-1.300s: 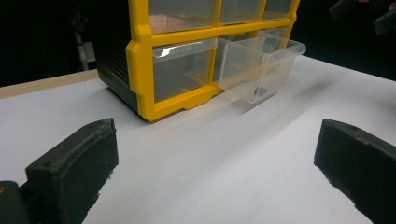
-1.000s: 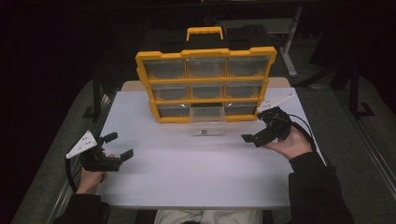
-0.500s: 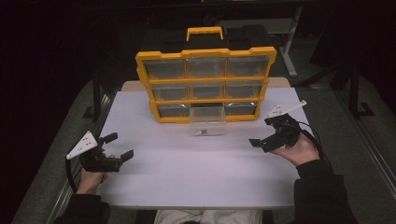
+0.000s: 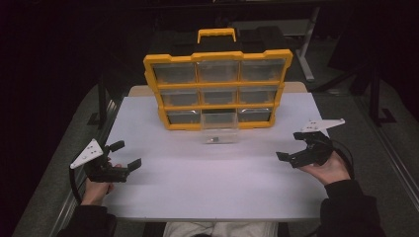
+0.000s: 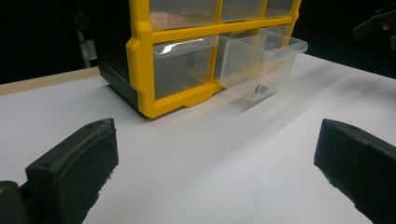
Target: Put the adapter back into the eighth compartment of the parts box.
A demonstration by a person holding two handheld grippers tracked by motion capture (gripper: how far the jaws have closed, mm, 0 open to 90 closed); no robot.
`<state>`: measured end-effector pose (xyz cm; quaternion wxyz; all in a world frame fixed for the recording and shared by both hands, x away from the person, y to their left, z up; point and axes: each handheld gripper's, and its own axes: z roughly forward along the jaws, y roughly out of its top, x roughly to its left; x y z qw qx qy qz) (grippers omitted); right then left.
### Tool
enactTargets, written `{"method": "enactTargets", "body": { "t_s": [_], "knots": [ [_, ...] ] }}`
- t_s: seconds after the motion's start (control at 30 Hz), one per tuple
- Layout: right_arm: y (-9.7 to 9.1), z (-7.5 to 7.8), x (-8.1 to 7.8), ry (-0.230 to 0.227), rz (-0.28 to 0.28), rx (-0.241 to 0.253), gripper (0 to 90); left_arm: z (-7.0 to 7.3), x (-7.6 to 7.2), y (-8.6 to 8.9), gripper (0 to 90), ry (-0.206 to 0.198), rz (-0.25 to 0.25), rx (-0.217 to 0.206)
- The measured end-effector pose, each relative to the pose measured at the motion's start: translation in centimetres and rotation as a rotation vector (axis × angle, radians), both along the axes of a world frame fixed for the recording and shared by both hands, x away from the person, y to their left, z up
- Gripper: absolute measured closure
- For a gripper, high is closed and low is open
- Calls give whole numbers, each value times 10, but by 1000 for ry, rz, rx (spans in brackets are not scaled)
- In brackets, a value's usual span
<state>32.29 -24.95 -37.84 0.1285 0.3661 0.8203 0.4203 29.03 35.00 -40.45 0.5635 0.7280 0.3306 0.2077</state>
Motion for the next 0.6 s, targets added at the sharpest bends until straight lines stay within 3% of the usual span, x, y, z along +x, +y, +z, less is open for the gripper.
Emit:
{"method": "enactTargets", "body": {
  "t_s": [0.6],
  "knots": [
    [-28, -38, -20, 24, -53, 43, 0, 0, 0, 0, 0, -1, 2, 2]
  ]
}}
